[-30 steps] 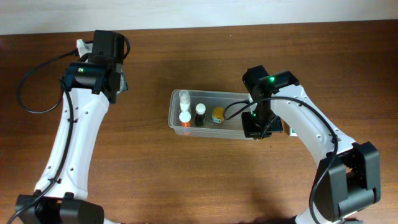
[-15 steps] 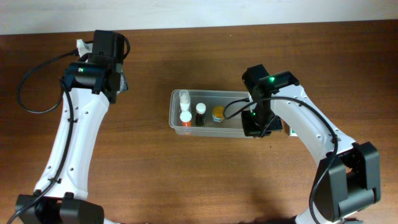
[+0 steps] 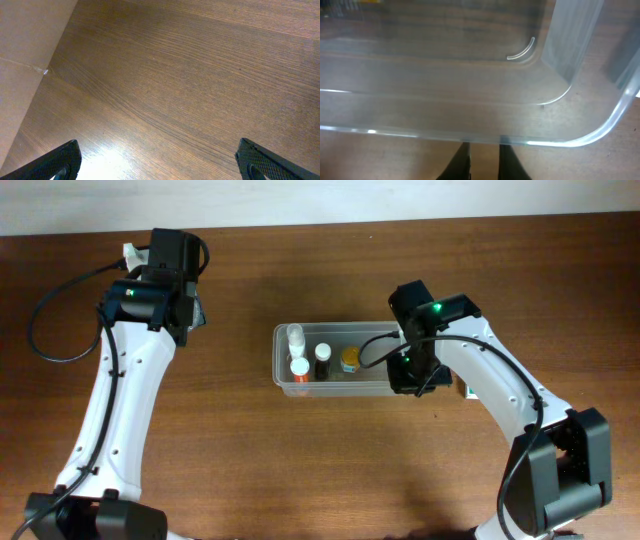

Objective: Pack container
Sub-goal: 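Open the right gripper and raise it out of the container, then move the right gripper right over the white-green medicine box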

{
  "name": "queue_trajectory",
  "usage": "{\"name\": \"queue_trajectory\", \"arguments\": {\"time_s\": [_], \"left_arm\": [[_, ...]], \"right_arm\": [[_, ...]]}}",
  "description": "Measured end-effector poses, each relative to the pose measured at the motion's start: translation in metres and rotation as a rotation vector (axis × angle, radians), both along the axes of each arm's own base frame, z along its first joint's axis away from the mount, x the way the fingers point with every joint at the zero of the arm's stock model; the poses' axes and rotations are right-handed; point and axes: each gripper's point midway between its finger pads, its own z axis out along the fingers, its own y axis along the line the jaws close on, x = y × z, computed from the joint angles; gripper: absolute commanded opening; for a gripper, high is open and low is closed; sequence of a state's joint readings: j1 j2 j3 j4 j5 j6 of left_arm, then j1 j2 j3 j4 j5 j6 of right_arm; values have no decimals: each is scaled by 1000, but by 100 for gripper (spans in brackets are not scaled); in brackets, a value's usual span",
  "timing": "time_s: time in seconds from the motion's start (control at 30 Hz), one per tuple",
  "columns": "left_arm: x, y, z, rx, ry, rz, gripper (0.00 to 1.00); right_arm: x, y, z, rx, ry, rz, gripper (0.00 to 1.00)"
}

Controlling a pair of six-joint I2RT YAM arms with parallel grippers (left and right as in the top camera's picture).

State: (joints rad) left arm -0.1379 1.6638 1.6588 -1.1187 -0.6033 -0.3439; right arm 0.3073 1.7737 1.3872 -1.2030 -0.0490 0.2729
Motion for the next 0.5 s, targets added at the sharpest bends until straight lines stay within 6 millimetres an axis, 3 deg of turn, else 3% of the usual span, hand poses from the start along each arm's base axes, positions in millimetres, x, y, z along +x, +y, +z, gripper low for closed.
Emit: {"name": "queue_trajectory", "arguments": {"time_s": [0.1,0.33,0.5], "left_arm": [[0,0,0,0,0,0,99],[0,0,0,0,0,0,99],[0,0,0,0,0,0,99]], "right_arm": [[1,-1,0,-7,-5,1,4],[-11,-6,1,-29,41,16,4],[-20,-14,22,-26,8,10,4]]}}
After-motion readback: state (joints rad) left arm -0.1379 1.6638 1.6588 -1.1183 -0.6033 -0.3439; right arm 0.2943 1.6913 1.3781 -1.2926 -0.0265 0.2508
